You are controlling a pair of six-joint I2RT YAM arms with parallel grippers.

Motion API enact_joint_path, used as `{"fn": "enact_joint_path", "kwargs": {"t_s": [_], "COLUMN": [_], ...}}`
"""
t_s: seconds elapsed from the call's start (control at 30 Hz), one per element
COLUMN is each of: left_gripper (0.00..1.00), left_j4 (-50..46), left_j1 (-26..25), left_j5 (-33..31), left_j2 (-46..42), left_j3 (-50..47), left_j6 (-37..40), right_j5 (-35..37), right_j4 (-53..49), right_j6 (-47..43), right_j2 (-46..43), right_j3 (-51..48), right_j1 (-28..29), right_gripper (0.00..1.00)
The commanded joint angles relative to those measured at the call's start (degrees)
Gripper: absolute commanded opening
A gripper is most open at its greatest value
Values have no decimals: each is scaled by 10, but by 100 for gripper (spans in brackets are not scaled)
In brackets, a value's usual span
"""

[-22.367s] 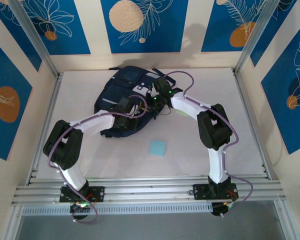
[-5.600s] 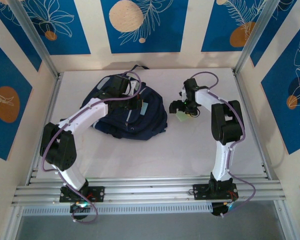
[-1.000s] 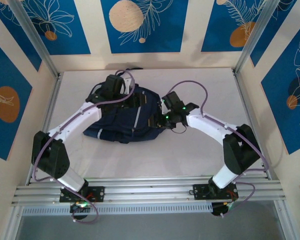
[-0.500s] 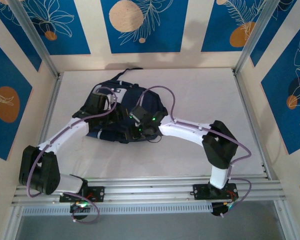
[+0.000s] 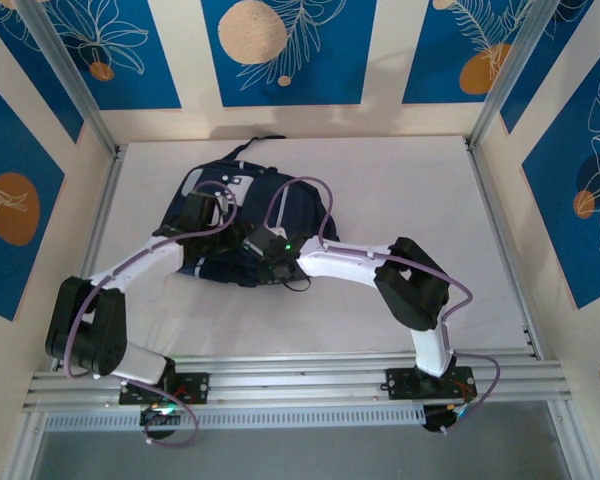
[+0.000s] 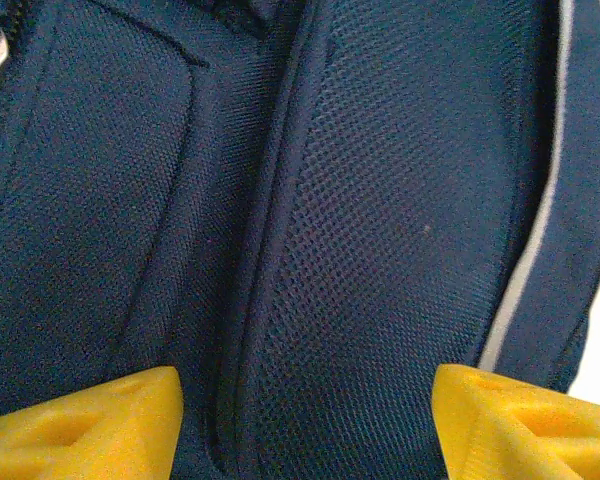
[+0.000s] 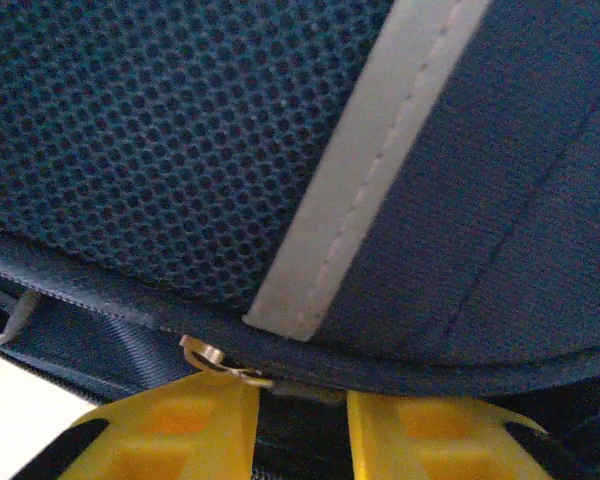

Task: Pack the student bag
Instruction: Zip the student bag at the top-center of the table.

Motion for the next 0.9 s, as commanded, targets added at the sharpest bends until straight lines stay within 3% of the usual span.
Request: {"fn": "enact_joint_path", "kwargs": {"t_s": [0.0,0.07,0.17,0.27,0.43,0.57,0.77,0.87], "left_gripper": [63,51,30,19,17,17,18,18], "left_j4": [29,37,44,49,55,58,39,26], "left_j1": [15,19,23,26,33,33,33,33], "left_j5": [-8,1,0,-16,-21,-14,-10,-4], "left_j2": [34,47,56,62,96,133,185,195], "left_j3": [-5,-3,-3,0,27,67,146,173], "left_j6": [-2,-3,-1,6,13,14,29,37], "right_j5": [29,19,-7,-46,-153,-227,-300,-296], "right_j4": [15,18,15,-22,-92,-92,-67,-64], "right_j6": [-4,-23,-76,-128,-182,-194,-179,-179], "right_j2": [8,2,-15,-42,-82,-88,-60,-50], "right_j3": [11,5,-8,-19,-33,-42,-29,-15], "right_j1": [-1,-6,-14,-35,-82,-83,-64,-55], "right_gripper": [17,1,0,0,0,0,0,0]}}
